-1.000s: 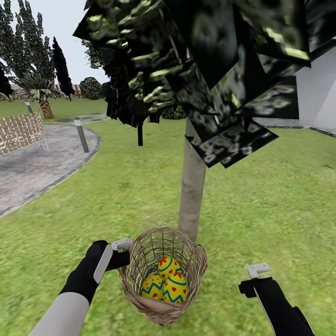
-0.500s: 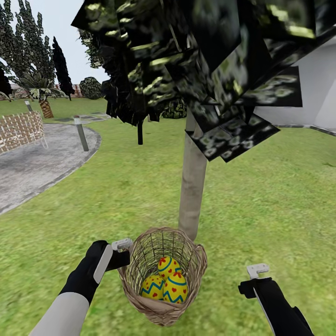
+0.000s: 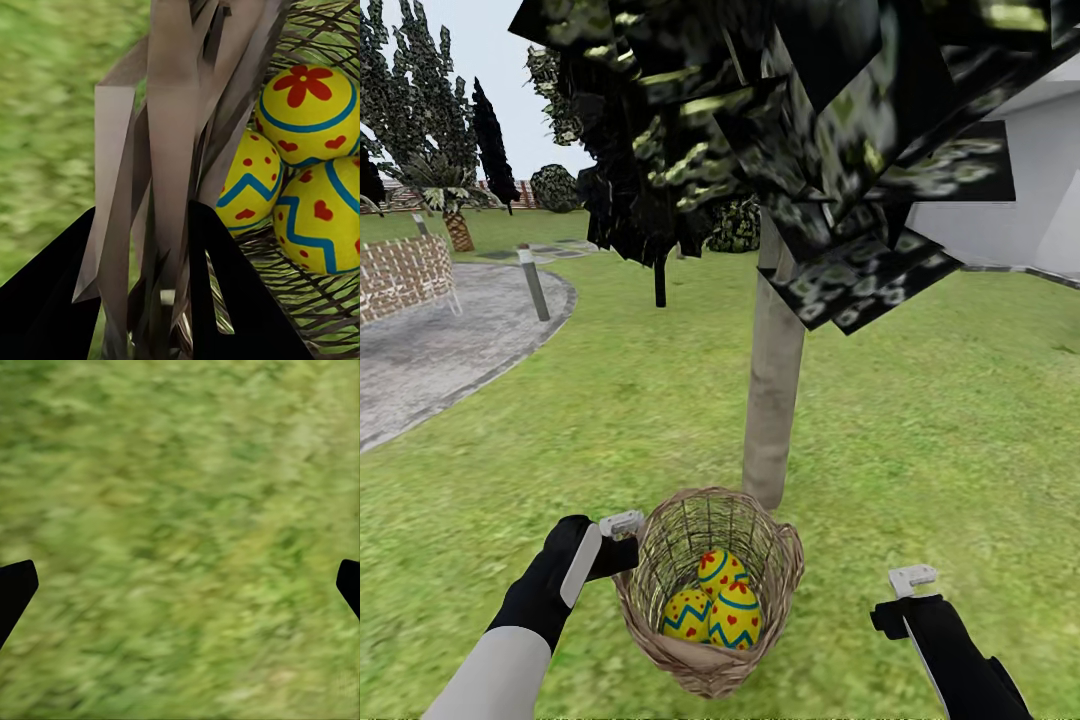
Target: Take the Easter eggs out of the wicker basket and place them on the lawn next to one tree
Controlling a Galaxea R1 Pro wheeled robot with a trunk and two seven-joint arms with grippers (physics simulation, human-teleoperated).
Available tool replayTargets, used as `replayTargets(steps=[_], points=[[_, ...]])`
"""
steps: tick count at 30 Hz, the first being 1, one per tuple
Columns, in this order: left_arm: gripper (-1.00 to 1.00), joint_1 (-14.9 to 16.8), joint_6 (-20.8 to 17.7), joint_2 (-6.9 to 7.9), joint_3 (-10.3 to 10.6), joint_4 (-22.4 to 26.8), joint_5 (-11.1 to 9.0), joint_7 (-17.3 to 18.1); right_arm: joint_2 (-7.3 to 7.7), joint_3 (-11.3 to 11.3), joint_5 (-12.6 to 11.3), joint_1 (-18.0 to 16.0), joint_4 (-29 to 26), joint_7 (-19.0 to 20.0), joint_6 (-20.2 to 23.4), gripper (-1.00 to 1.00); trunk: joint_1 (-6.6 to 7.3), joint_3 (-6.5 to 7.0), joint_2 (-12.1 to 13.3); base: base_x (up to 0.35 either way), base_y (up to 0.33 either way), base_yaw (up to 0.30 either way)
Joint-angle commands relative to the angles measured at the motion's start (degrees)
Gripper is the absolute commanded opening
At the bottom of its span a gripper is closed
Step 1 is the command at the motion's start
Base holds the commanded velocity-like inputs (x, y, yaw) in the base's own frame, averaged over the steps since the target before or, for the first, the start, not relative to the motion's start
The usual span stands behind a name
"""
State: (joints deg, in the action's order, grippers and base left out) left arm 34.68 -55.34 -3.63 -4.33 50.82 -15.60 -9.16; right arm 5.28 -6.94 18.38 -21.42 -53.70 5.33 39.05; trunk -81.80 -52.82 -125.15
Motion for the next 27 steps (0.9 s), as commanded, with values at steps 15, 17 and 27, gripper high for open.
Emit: replayTargets(steps=[15, 17, 27], points=[[-1.00, 0.0, -0.2, -0.06, -0.2, 0.1, -1.4, -0.5, -0.01, -0.3, 0.5, 0.0, -0.1, 0.6, 0.2, 1.00, -3.29, -2.75, -6.1, 0.000, 0.000, 0.000], [-1.00, 0.0, -0.2, -0.06, -0.2, 0.1, -1.4, -0.5, -0.01, -0.3, 0.5, 0.0, -0.1, 0.6, 0.2, 1.00, -3.73, -3.11, -6.9, 0.000, 0.000, 0.000], [-1.00, 0.0, -0.2, -0.06, -0.2, 0.1, -1.4, -0.5, -0.02, -0.2, 0.6, 0.0, -0.1, 0.6, 0.2, 1.00, -5.92, -4.90, -10.9, 0.000, 0.000, 0.000]])
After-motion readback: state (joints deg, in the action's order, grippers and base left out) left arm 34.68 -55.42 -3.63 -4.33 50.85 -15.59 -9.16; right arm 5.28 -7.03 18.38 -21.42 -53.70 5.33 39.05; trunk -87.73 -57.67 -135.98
